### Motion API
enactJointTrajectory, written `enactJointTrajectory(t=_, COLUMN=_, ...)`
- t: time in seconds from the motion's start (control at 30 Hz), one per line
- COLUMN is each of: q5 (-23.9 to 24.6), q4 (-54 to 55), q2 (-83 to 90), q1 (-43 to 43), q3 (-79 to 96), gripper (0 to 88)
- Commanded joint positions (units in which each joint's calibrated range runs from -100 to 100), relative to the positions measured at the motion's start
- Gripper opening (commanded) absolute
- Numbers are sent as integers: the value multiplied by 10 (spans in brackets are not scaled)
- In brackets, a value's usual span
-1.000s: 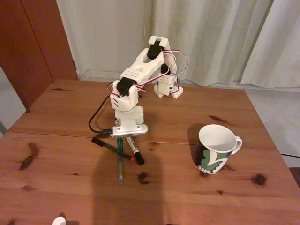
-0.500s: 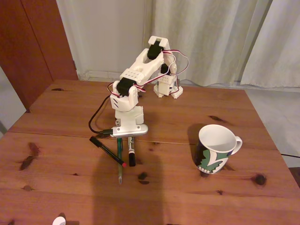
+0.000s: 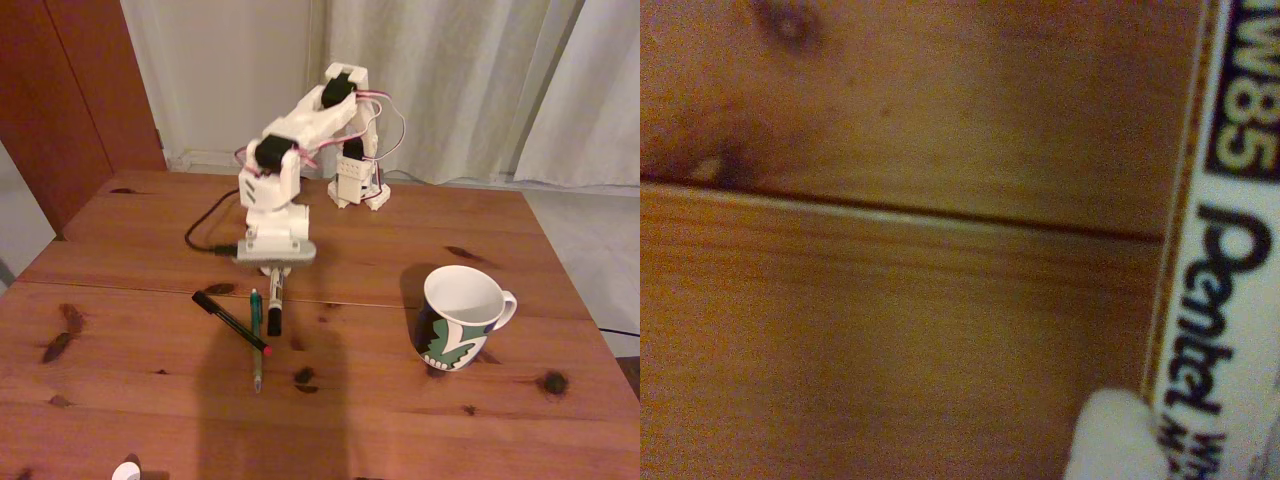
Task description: Clean up the desk and place the pens and markers into the cup
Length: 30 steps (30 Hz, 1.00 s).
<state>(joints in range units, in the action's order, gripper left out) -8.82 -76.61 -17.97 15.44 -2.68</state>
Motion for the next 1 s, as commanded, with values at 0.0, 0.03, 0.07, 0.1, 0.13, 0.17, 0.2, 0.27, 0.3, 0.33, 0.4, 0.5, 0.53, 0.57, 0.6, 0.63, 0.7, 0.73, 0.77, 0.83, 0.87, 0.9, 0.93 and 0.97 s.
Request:
enactJointTrajectory(t=0.0, q5=21, q4=4, q2=141, q1=-8, q3=39, gripper=8)
enactJointTrajectory(t=0.03, q5=27, q4=4, q2=169, q1=-13, q3=55, gripper=8)
enactJointTrajectory(t=0.07, q5=33, q4=4, q2=197, q1=-24, q3=70, gripper=8)
enactJointTrajectory(t=0.1, q5=43, q4=5, q2=223, q1=-34, q3=84, gripper=8)
enactJointTrajectory(t=0.13, q5=55, q4=9, q2=247, q1=-44, q3=98, gripper=8)
enactJointTrajectory(t=0.17, q5=68, q4=20, q2=269, q1=-55, q3=115, gripper=8)
enactJointTrajectory(t=0.2, q5=83, q4=38, q2=290, q1=-70, q3=134, gripper=8)
enactJointTrajectory(t=0.27, q5=121, q4=92, q2=328, q1=-100, q3=175, gripper=8)
enactJointTrajectory(t=0.3, q5=138, q4=125, q2=345, q1=-115, q3=196, gripper=8)
enactJointTrajectory(t=0.33, q5=153, q4=157, q2=359, q1=-131, q3=220, gripper=8)
enactJointTrajectory(t=0.4, q5=168, q4=211, q2=381, q1=-159, q3=262, gripper=8)
enactJointTrajectory(t=0.5, q5=173, q4=254, q2=400, q1=-197, q3=311, gripper=8)
enactJointTrajectory(t=0.53, q5=175, q4=261, q2=405, q1=-209, q3=322, gripper=8)
enactJointTrajectory(t=0.57, q5=175, q4=265, q2=408, q1=-220, q3=331, gripper=8)
enactJointTrajectory(t=0.6, q5=175, q4=265, q2=409, q1=-230, q3=333, gripper=8)
enactJointTrajectory(t=0.63, q5=176, q4=265, q2=410, q1=-242, q3=333, gripper=8)
enactJointTrajectory(t=0.7, q5=182, q4=265, q2=411, q1=-265, q3=320, gripper=8)
enactJointTrajectory(t=0.73, q5=186, q4=265, q2=411, q1=-277, q3=305, gripper=8)
enactJointTrajectory(t=0.77, q5=190, q4=265, q2=411, q1=-287, q3=291, gripper=8)
enactJointTrajectory(t=0.83, q5=198, q4=265, q2=416, q1=-305, q3=268, gripper=8)
enactJointTrajectory(t=0.87, q5=200, q4=265, q2=420, q1=-312, q3=258, gripper=8)
enactJointTrajectory(t=0.9, q5=202, q4=265, q2=424, q1=-320, q3=250, gripper=8)
enactJointTrajectory(t=0.93, q5=202, q4=265, q2=427, q1=-325, q3=244, gripper=8)
enactJointTrajectory(t=0.97, q5=204, q4=265, q2=430, q1=-329, q3=239, gripper=8)
